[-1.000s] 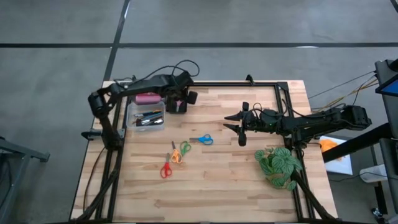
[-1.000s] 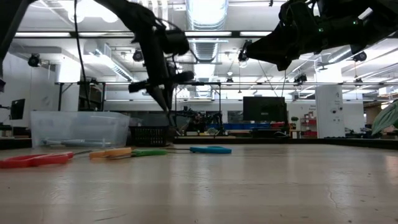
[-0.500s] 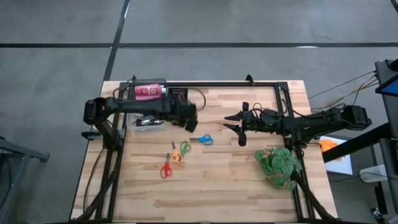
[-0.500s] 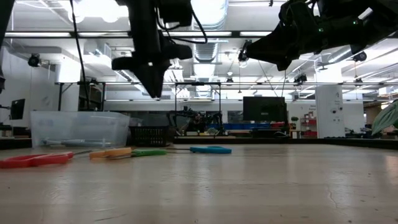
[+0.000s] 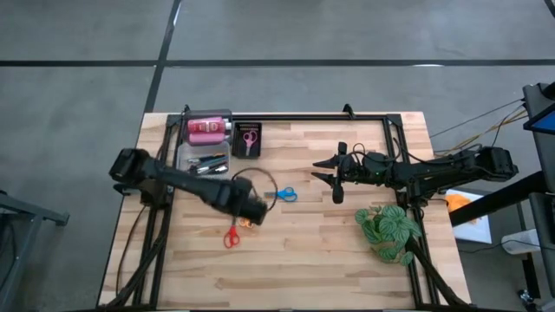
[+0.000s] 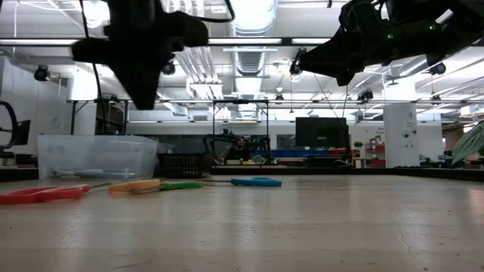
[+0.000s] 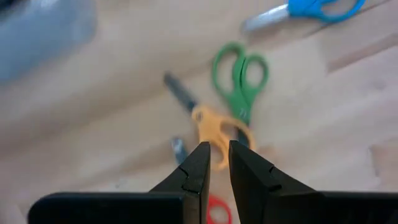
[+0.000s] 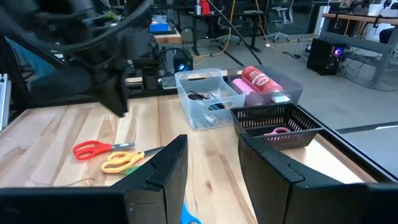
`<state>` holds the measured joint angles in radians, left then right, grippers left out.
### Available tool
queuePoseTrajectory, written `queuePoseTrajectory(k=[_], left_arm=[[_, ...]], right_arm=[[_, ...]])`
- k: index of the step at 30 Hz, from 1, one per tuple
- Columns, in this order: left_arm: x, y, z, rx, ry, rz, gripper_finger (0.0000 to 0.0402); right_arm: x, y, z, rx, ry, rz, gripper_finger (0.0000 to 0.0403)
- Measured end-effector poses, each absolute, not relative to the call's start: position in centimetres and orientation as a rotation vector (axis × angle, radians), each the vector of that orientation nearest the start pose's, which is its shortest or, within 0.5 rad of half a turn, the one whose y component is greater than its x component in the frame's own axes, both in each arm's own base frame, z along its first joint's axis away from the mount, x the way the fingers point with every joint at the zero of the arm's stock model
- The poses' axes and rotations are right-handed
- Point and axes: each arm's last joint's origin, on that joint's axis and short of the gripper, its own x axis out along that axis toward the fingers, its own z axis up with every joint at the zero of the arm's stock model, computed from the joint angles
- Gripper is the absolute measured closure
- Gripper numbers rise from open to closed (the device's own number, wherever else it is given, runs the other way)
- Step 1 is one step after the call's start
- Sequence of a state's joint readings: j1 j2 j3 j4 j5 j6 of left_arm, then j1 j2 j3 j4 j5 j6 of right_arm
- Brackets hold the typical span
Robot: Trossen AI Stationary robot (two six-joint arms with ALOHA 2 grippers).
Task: Pick & Place Paint Supplies
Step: Put the red scissors into the right black bin
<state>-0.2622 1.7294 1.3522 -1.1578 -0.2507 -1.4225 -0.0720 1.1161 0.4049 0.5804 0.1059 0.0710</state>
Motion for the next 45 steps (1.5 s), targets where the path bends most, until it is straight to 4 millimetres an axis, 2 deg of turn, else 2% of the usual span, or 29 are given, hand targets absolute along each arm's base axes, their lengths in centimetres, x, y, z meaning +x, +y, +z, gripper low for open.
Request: queuePoseTrajectory(k=[7, 11, 14, 33, 45], left_arm=[[28.0, -12.1, 20.9, -0.938, 1.182, 1.083, 0.0339], [27.1, -13.4, 20.2, -1.028, 1.312, 1.079, 0.0339], [26.8, -13.9, 19.8, -1.075, 1.345, 1.091, 0.0339], [25.0, -13.5, 14.2, -1.201, 1.308, 1.095, 0.0339], [24.8, -13.4, 13.7, -1.220, 1.289, 1.106, 0.0346]], right_arm=[[22.4, -1.9, 21.4, 0.066, 0.125, -0.182, 0.0261], [22.4, -1.9, 21.4, 0.067, 0.125, -0.182, 0.0261], [22.4, -1.9, 21.4, 0.068, 0.124, -0.182, 0.0261], [22.4, -1.9, 21.4, 0.066, 0.125, -0.182, 0.0261], [22.4, -1.9, 21.4, 0.067, 0.125, -0.182, 0.0261]])
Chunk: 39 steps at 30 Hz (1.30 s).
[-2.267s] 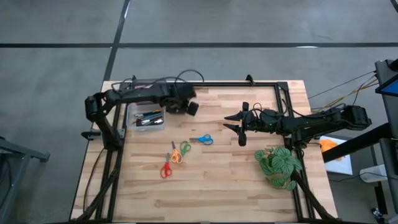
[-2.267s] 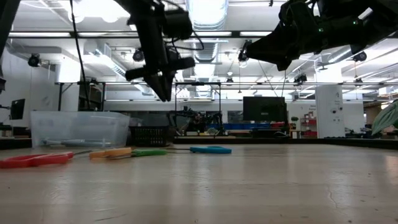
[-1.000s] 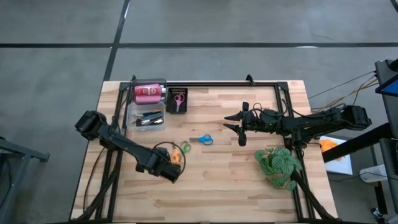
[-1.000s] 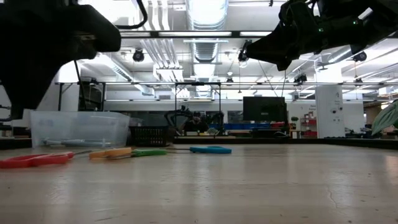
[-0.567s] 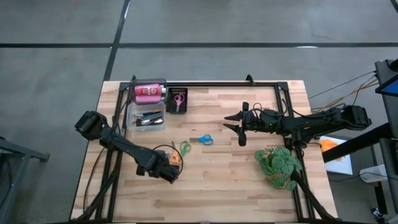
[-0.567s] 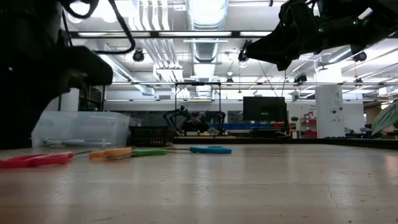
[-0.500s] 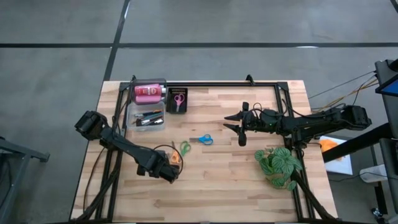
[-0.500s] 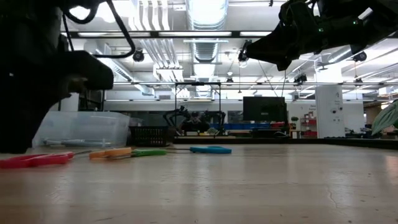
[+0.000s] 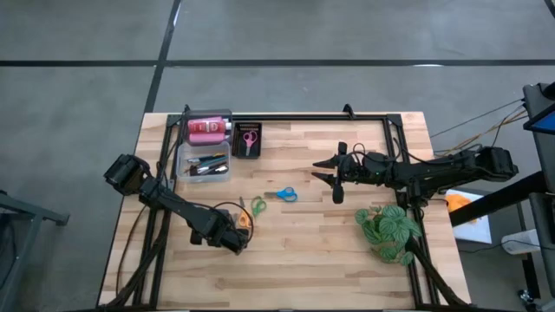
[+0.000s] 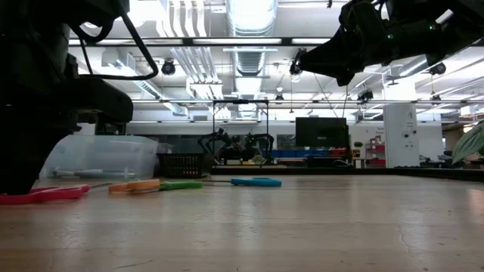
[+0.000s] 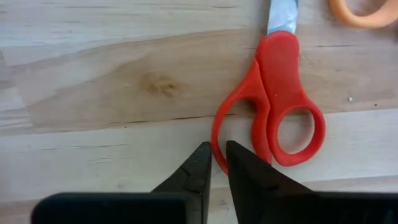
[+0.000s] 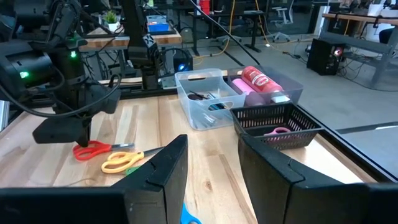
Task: Pick & Place Paint Supplies
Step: Put the red scissors into the right black bin
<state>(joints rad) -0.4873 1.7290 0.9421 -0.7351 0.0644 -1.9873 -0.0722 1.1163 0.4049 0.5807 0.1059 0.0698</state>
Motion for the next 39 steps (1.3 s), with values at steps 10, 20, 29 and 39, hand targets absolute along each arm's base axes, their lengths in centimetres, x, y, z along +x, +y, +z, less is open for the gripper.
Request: queuePoseTrajectory(k=[10, 20, 29, 39], left_arm=[[24.9, -13.4, 13.7, -1.219, 1.279, 1.104, 0.0394], [25.1, -13.5, 13.9, -1.237, 1.285, 1.080, 0.0400], [25.0, -13.4, 16.4, -1.282, 1.231, 0.989, 0.0401], [24.3, -11.5, 19.2, -1.243, 0.983, 1.016, 0.0401]], right_arm=[[22.4, -1.9, 21.4, 0.067, 0.125, -0.182, 0.0261], [22.4, -1.9, 21.4, 0.068, 0.125, -0.182, 0.0261], [22.4, -1.9, 21.4, 0.067, 0.125, -0.182, 0.0261], [22.4, -1.9, 21.4, 0.067, 0.124, -0.182, 0.0261]])
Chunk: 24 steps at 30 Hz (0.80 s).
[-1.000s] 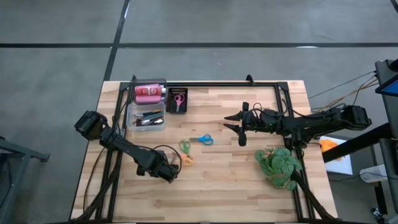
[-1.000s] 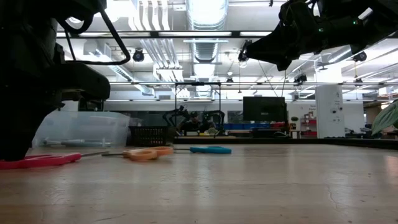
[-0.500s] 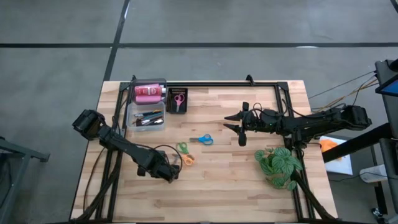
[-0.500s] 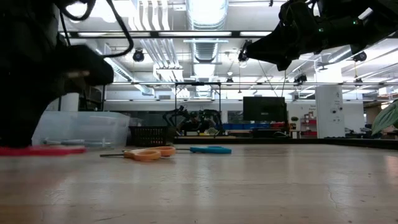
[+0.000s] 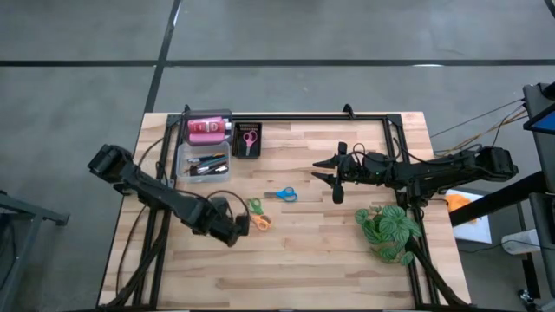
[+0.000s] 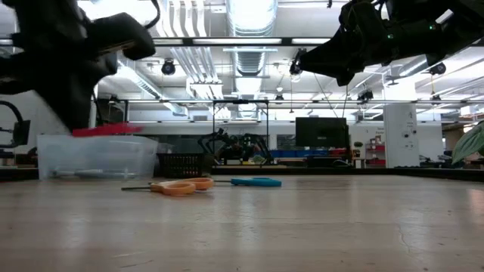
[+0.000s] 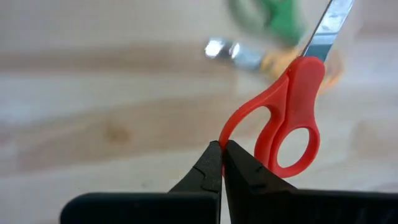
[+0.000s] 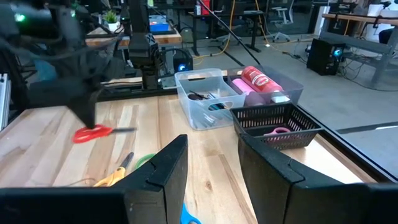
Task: Pick & Place Paint Supplies
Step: Put the red scissors into the right black bin
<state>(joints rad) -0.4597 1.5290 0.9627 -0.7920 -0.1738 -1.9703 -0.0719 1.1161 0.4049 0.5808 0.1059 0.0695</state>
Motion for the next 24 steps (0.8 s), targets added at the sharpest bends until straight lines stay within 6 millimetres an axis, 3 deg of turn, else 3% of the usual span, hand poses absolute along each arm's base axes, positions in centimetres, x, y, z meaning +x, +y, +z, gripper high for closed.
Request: queuePoseTrajectory(k=[8, 16, 24], left_arm=[[25.2, -7.1, 21.1, -1.203, 0.812, 1.036, 0.0401], [26.8, -0.6, 22.1, -1.158, 0.752, 1.091, 0.0401], [27.1, 6.6, 24.5, -1.168, 0.697, 1.113, 0.0401]], right_arm=[[22.4, -1.9, 21.4, 0.066, 0.125, -0.182, 0.0261], [22.4, -1.9, 21.4, 0.068, 0.124, -0.182, 0.0261], [22.4, -1.9, 21.4, 0.067, 0.125, -0.182, 0.0261]])
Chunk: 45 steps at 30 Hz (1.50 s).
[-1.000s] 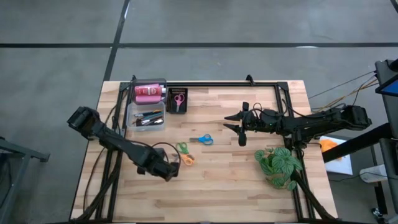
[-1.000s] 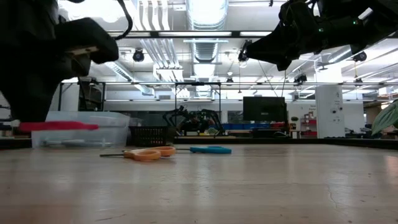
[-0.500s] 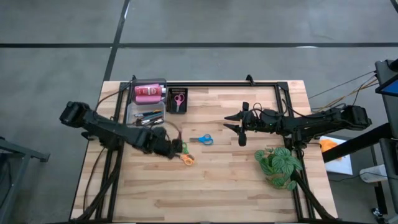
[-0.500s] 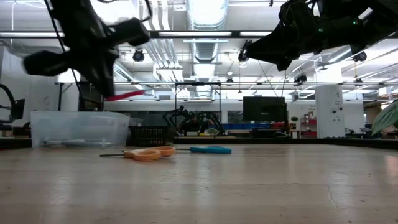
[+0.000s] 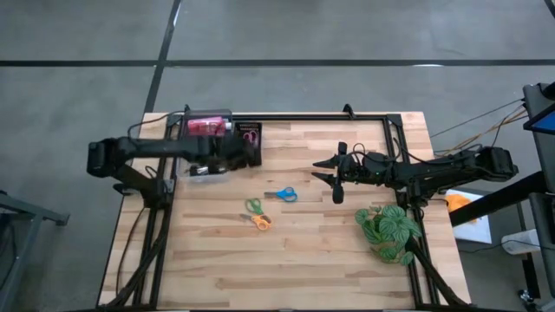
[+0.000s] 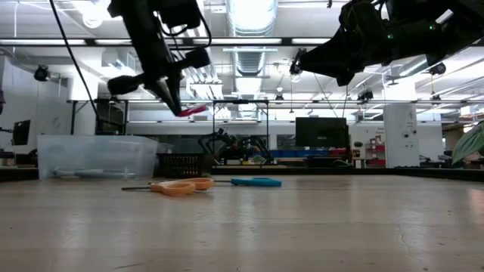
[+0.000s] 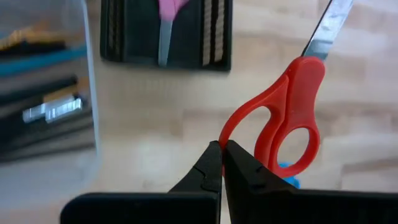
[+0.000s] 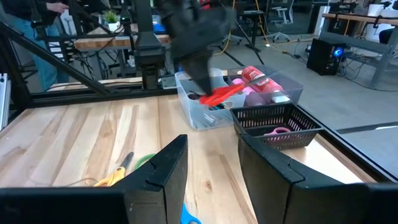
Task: Pick & Place Paint Supplies
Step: Put the red scissors into the right black bin
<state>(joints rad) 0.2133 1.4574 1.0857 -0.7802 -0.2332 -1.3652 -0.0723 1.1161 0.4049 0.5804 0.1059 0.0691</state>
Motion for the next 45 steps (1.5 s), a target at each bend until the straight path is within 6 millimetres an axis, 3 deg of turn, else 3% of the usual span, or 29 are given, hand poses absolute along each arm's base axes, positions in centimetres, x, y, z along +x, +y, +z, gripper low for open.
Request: queuePoseTrajectory(k=[5, 12, 27, 36, 45], left_arm=[[26.5, 10.0, 25.1, -1.187, 0.674, 1.147, 0.0401], [25.5, 13.0, 24.3, -1.206, 0.710, 1.189, 0.0401], [27.5, 16.8, 20.0, -1.186, 0.821, 1.232, 0.0401], [27.4, 18.1, 17.5, -1.232, 0.903, 1.257, 0.0401], [27.2, 18.1, 17.4, -1.232, 0.931, 1.260, 0.0401]], right_arm=[[22.4, -1.9, 21.4, 0.067, 0.125, -0.182, 0.0261], [22.4, -1.9, 21.4, 0.068, 0.124, -0.182, 0.0261], [22.4, -1.9, 21.4, 0.068, 0.125, -0.182, 0.0261], [22.4, -1.9, 21.4, 0.068, 0.124, -0.182, 0.0261], [22.4, -1.9, 21.4, 0.067, 0.125, -0.182, 0.0261]])
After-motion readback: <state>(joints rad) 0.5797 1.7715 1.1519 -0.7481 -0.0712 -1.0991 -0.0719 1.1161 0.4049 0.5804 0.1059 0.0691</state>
